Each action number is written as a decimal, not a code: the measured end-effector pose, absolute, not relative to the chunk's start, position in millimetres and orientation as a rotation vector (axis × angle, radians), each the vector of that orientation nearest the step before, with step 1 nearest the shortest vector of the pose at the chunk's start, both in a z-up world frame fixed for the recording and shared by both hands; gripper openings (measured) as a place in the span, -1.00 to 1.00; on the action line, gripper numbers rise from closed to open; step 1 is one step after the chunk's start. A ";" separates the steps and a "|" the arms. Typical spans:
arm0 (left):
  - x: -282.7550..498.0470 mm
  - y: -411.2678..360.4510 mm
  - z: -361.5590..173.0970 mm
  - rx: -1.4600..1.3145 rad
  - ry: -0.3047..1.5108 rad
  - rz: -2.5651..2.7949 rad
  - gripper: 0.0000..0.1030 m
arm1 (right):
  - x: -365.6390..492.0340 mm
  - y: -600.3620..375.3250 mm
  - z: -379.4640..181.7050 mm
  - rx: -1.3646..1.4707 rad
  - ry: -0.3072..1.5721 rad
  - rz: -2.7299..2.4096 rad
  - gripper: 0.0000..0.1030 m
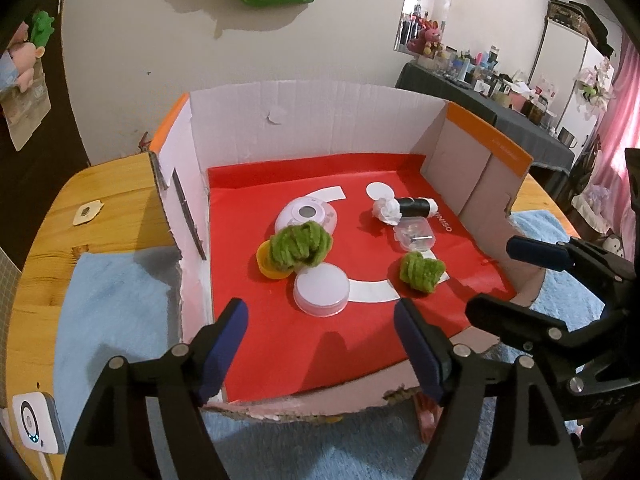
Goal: Organize objects
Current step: 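Lift both grippers out of the box back toward the towel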
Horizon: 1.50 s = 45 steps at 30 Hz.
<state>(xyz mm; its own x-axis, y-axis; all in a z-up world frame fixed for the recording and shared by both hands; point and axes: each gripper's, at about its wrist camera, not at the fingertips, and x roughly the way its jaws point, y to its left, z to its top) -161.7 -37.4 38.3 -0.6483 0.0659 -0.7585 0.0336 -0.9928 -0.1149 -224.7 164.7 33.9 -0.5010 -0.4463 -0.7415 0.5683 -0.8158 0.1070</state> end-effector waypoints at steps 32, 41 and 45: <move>-133.9 -39.0 43.1 -1.302 -0.203 2.859 0.77 | -194.7 169.0 45.2 1.035 0.187 -2.309 0.82; -125.0 -42.6 44.1 -1.298 -0.231 2.856 0.77 | -186.4 173.6 42.8 1.037 0.178 -2.303 0.82; -121.5 -42.2 43.6 -1.297 -0.234 2.854 0.77 | -181.9 175.9 42.2 1.037 0.176 -2.302 0.82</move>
<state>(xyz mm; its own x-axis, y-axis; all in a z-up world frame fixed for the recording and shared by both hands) -121.5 -42.2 43.6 -0.6594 0.0596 -0.7494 0.0635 -0.9889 -0.1345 -181.9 175.9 42.2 -0.5140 -0.4697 -0.7178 0.5734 -0.8105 0.1198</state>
